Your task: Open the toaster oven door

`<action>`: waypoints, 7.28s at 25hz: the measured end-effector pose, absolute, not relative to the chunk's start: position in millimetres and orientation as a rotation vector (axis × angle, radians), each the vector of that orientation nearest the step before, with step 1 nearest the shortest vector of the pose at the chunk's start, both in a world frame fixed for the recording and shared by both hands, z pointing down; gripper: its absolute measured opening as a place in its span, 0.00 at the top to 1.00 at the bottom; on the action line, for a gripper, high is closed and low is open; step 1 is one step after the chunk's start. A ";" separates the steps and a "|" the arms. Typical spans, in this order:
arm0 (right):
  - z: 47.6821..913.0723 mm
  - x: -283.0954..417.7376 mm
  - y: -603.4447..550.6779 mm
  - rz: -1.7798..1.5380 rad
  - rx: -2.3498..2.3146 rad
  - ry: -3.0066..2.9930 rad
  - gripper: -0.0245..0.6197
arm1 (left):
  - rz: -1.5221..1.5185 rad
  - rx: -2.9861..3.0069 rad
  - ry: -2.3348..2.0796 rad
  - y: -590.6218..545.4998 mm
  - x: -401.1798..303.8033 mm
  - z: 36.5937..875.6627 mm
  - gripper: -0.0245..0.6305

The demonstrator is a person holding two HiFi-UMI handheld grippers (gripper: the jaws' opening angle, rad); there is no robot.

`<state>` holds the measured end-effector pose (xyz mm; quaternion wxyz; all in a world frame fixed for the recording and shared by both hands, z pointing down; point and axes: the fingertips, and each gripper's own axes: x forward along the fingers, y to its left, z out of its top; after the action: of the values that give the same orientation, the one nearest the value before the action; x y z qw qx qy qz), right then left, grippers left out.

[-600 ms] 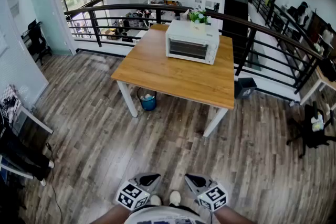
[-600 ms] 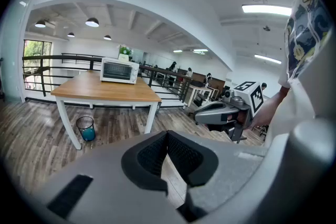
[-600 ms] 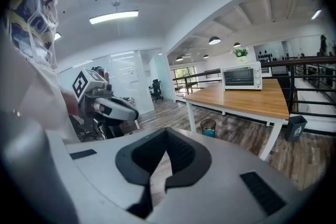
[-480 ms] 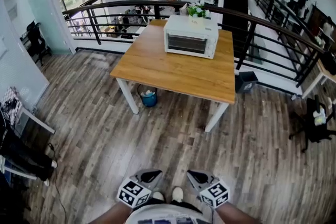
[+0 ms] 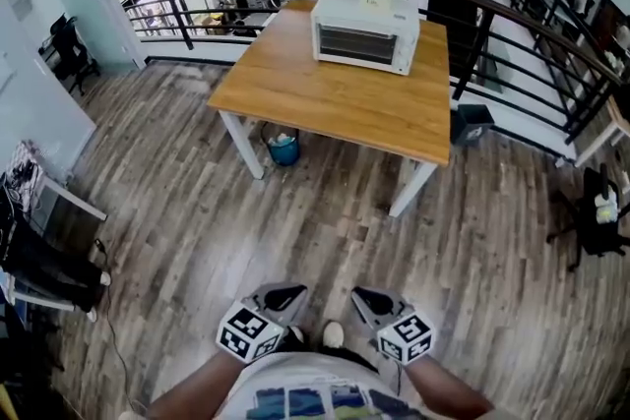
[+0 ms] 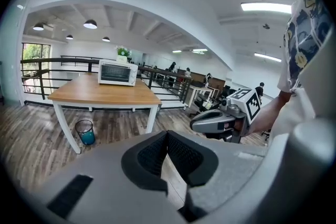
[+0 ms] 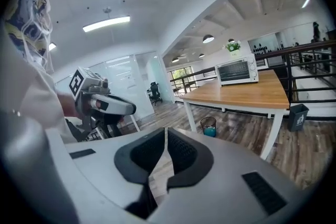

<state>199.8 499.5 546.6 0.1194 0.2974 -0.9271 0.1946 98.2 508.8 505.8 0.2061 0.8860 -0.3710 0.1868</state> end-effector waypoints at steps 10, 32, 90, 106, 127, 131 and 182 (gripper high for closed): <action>564.7 174.1 436.0 0.577 0.910 -2.676 0.90 | 0.457 2.463 -1.000 442.3 70.1 518.6 0.96; 531.7 6.2 149.9 0.465 1.294 -2.446 0.87 | 0.396 2.571 -0.742 178.2 -140.2 503.2 0.96; 480.7 149.2 -462.6 0.465 1.777 -2.242 0.66 | 0.388 2.331 -1.222 -80.3 -143.0 490.2 0.96; 486.7 152.4 -463.3 0.543 1.796 -2.183 0.68 | 0.388 2.346 -1.203 -73.6 -145.3 495.1 0.96; 493.2 148.9 -438.6 0.526 1.810 -2.196 0.68 | 0.378 2.347 -1.172 -68.9 -144.7 495.0 0.96; 494.4 150.5 -432.9 0.531 1.810 -2.193 0.68 | 0.381 2.353 -1.162 -69.1 -142.7 492.9 0.96; 541.3 139.3 -358.2 0.496 1.821 -2.199 0.68 | 0.412 2.423 -1.081 -64.2 -142.6 489.6 0.96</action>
<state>139.3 -358.2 541.3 0.1218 0.6237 -0.7531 0.1700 -142.6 -64.2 489.6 0.2264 0.8789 -0.3923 0.1495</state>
